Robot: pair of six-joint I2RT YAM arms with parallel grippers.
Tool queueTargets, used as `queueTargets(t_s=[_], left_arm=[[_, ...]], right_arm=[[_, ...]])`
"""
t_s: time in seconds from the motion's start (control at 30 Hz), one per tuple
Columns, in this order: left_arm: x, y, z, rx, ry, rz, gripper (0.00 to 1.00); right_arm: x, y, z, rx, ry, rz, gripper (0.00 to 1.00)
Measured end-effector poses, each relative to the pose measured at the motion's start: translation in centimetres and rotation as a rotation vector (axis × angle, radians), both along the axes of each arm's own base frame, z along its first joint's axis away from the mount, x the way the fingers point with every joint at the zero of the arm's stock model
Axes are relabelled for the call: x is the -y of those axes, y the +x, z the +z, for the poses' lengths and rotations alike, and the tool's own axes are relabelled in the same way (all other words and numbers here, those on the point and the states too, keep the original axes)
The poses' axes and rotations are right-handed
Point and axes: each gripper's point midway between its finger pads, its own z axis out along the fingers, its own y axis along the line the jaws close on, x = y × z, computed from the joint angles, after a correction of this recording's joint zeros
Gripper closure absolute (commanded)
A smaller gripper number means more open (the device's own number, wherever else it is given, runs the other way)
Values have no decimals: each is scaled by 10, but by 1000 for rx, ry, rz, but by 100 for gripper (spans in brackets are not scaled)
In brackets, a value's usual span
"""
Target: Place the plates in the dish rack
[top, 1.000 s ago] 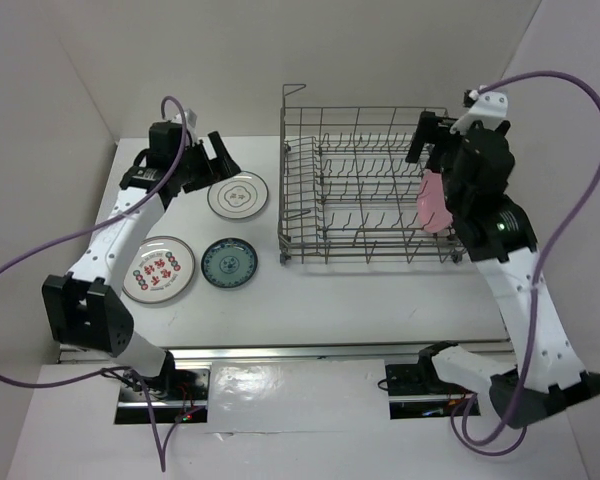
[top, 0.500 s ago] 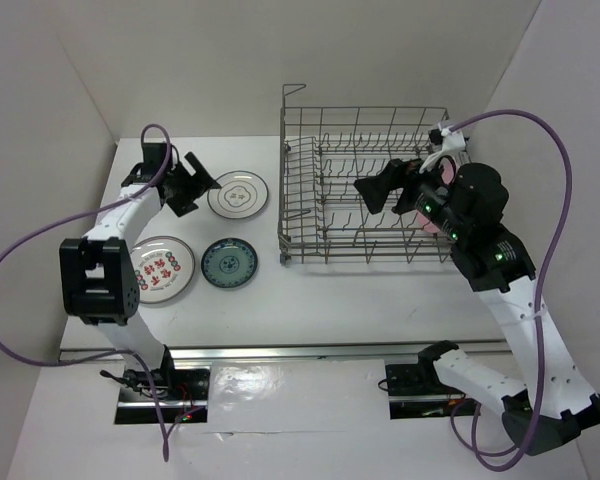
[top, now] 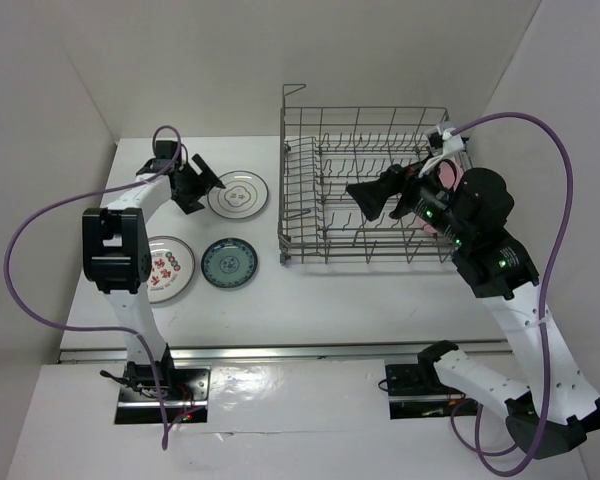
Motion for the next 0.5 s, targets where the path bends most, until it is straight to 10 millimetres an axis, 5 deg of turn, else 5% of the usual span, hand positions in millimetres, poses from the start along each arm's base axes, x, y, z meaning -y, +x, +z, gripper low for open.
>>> queueTargets(t_s=[0.5], left_arm=[[-3,14,-36,-26,-39,12,22]], right_arm=[[-5,-3,5,17,13,32,1]])
